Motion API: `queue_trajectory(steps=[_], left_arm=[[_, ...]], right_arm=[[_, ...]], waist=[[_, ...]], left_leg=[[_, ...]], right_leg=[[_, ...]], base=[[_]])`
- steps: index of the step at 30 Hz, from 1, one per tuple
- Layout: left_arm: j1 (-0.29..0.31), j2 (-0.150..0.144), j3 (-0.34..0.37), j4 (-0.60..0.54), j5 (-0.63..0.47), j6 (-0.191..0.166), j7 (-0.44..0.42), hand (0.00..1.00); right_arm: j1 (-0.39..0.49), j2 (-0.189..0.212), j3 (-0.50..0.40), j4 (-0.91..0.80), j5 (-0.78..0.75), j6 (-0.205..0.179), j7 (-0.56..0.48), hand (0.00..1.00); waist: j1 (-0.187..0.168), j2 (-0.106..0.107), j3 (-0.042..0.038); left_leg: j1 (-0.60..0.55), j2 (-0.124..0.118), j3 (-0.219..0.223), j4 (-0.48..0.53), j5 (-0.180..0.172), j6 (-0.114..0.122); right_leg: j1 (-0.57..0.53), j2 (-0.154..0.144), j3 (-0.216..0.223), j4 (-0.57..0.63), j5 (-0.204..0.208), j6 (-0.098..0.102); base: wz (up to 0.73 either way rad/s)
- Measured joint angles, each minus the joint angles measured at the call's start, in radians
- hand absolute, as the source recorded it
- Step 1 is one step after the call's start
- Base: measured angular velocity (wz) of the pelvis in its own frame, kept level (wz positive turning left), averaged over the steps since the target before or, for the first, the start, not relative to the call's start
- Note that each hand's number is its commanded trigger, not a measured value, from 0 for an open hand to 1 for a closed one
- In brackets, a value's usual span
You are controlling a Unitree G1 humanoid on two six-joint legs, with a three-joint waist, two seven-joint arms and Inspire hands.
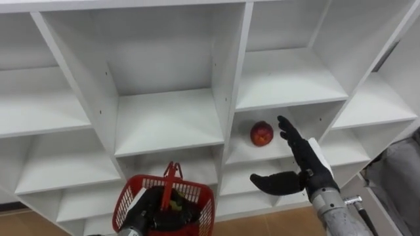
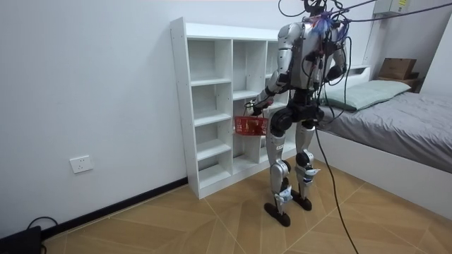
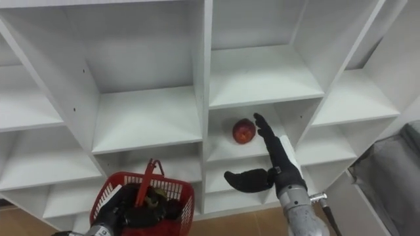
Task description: Collect fruits from the closet
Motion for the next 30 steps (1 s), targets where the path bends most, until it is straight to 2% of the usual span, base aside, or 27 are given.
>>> queue_trajectory(steps=[6, 7, 11, 18, 21, 24, 30], left_arm=[[0.021, 0.027, 0.001, 0.0, 0.0, 0.0, 0.002, 1.0], [0.023, 0.029, 0.001, 0.002, 0.0, 0.0, 0.002, 1.0], [0.029, 0.032, 0.001, 0.015, 0.0, 0.0, 0.003, 1.0], [0.052, 0.032, 0.023, 0.007, 0.01, 0.005, 0.0, 1.0], [0.062, 0.032, 0.049, -0.005, 0.012, 0.005, 0.0, 1.0], [0.063, 0.032, 0.055, -0.005, 0.019, 0.005, 0.0, 1.0], [0.064, 0.031, 0.071, -0.005, 0.035, 0.006, 0.002, 1.0]], right_arm=[[0.0, -0.001, -0.003, 0.066, 0.0, -0.007, -0.046, 0.0], [0.0, 0.0, -0.003, 0.083, -0.001, -0.011, -0.055, 0.0], [0.0, -0.001, -0.003, 0.132, 0.024, -0.019, -0.067, 0.0], [0.0, -0.005, -0.018, 0.144, 0.027, -0.019, -0.078, 0.0], [0.001, -0.005, -0.028, 0.143, 0.027, -0.019, -0.077, 0.0], [0.0, -0.008, -0.028, 0.147, 0.03, -0.02, -0.078, 0.0], [-0.003, -0.011, -0.049, 0.154, 0.062, -0.018, -0.087, 0.0]], waist=[[-0.001, 0.001, 0.0038], [0.0, 0.004, 0.0079], [0.0, 0.008, 0.0098], [-0.003, 0.01, 0.0071], [-0.003, 0.004, 0.0016], [-0.003, -0.006, -0.0042], [0.003, -0.025, 0.0001]], left_leg=[[0.009, 0.003, -0.001, -0.001, -0.003, -0.002], [0.014, 0.004, -0.001, -0.002, -0.004, -0.003], [0.013, 0.004, -0.002, -0.002, -0.006, -0.003], [0.007, 0.004, -0.017, -0.001, -0.006, -0.003], [0.0, 0.0, -0.035, 0.003, -0.006, -0.003], [-0.001, -0.002, -0.045, 0.006, -0.005, -0.003], [-0.005, -0.007, -0.071, 0.016, -0.006, -0.003]], right_leg=[[0.011, 0.003, -0.001, -0.001, 0.0, -0.001], [0.017, 0.003, -0.001, -0.001, 0.0, -0.001], [0.016, 0.003, -0.002, -0.001, 0.0, -0.002], [0.016, 0.001, -0.021, -0.002, -0.003, -0.005], [0.019, -0.006, -0.046, -0.001, -0.009, -0.006], [0.023, -0.009, -0.054, 0.001, -0.013, -0.006], [0.034, -0.017, -0.079, 0.001, -0.022, -0.003]], base=[[0.0], [0.0], [0.0], [0.06], [0.15], [0.14], [0.14]])
